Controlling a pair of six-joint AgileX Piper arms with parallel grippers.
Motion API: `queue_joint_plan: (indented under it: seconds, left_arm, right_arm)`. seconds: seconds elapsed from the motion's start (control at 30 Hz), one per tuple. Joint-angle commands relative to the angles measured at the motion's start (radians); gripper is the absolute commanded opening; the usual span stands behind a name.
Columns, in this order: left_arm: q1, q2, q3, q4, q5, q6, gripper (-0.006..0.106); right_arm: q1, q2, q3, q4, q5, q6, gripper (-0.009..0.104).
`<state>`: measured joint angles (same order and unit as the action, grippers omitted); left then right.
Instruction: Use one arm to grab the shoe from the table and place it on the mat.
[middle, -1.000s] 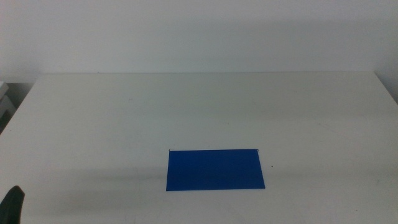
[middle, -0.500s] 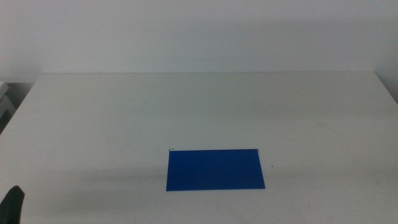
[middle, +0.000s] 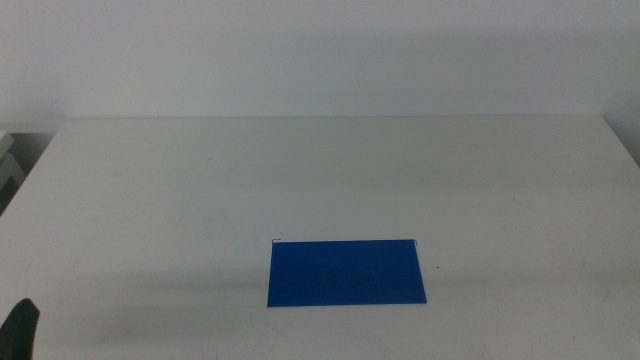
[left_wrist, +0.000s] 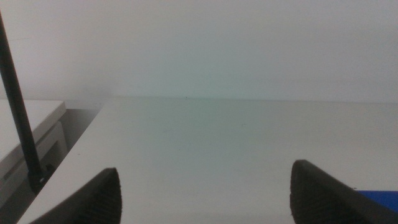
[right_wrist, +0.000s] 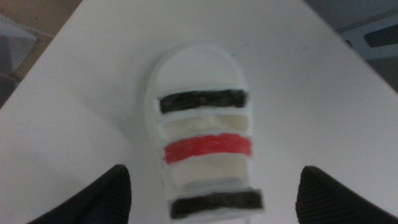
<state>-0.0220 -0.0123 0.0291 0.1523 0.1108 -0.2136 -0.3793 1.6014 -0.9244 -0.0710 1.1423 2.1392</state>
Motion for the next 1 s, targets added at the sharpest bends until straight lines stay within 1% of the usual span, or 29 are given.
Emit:
queue_joint_plan:
  seconds: [0.0,0.13,0.2,0.33,0.63,0.77,0.9,0.97]
  left_arm:
    - [-0.003,-0.014,0.008,0.0,-0.079,-0.006,0.092]
    - [-0.003,-0.014,0.008,0.0,-0.079,-0.006,0.092]
    - [-0.003,-0.014,0.008,0.0,-0.079,-0.006,0.092]
    - [-0.003,-0.014,0.008,0.0,-0.079,-0.006,0.092]
    - [-0.003,-0.014,0.008,0.0,-0.079,-0.006,0.092]
    - [-0.003,-0.014,0.008,0.0,-0.079,-0.006,0.092]
    - [-0.003,-0.014,0.008,0.0,-0.079,-0.006,0.092]
    - [-0.003,-0.014,0.008,0.0,-0.079,-0.006,0.092]
  right_arm:
    - [-0.005,-0.005,-0.018,-0.013,-0.006,-0.018,0.09]
    - [-0.005,0.036,-0.018,-0.032,-0.036,-0.024,0.09]
    - [-0.005,0.053,-0.018,-0.028,-0.057,-0.043,0.09]
    - [-0.005,0.089,-0.018,0.016,-0.103,-0.105,0.09]
    - [-0.004,0.132,-0.018,0.108,-0.095,-0.146,0.089]
    - [-0.004,0.133,-0.018,0.116,-0.091,-0.171,0.082]
    - [-0.004,0.133,-0.019,0.115,-0.086,-0.201,0.069]
    - [-0.004,0.133,-0.019,0.115,-0.058,-0.217,0.061]
